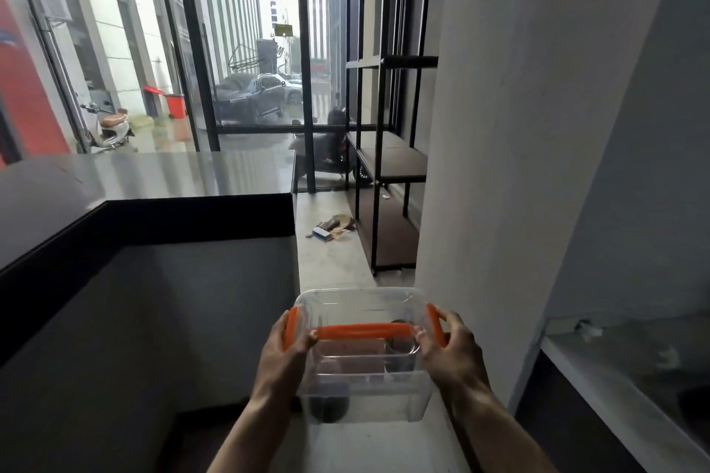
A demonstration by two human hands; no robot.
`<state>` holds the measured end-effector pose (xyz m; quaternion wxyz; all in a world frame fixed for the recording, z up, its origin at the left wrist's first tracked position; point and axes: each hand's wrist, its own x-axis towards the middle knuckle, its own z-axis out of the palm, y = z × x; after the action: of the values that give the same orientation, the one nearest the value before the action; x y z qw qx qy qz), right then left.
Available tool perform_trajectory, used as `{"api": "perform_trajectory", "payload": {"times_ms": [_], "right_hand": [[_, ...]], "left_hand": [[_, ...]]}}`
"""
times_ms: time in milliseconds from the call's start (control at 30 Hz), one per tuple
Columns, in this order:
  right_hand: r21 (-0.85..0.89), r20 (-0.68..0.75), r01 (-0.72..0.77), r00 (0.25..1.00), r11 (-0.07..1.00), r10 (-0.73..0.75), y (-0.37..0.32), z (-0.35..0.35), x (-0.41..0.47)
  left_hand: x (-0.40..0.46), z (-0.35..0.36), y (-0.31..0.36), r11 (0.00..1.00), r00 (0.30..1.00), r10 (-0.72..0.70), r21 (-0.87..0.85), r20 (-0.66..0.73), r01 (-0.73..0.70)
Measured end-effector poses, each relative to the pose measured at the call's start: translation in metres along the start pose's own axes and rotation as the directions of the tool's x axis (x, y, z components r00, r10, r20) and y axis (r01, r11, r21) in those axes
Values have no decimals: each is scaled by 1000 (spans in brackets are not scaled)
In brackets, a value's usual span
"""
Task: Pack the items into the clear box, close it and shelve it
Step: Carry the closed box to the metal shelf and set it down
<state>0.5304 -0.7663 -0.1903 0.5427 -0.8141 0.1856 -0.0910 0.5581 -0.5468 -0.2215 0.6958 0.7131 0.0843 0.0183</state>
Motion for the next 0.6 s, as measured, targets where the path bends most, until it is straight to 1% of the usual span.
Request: {"api": "perform_trajectory", "payload": {"times_ms": [100, 233, 400, 600], "right_hand": [[5, -2, 10, 1000, 1000, -10, -6, 13, 42], [-5, -10, 35, 999, 999, -35, -12, 37, 117], [-24, -21, 39, 999, 999, -40, -35, 78, 243], [-14, -67, 33, 997, 999, -33, -83, 122, 410]], "left_hand": [[41, 12, 3, 1000, 1000, 25, 8, 5, -25], [122, 32, 3, 999, 999, 41, -14, -8, -42], [260, 62, 6, 999, 1000, 5, -54, 0, -5], [439, 100, 43, 998, 1000, 12, -64, 12, -11]]}}
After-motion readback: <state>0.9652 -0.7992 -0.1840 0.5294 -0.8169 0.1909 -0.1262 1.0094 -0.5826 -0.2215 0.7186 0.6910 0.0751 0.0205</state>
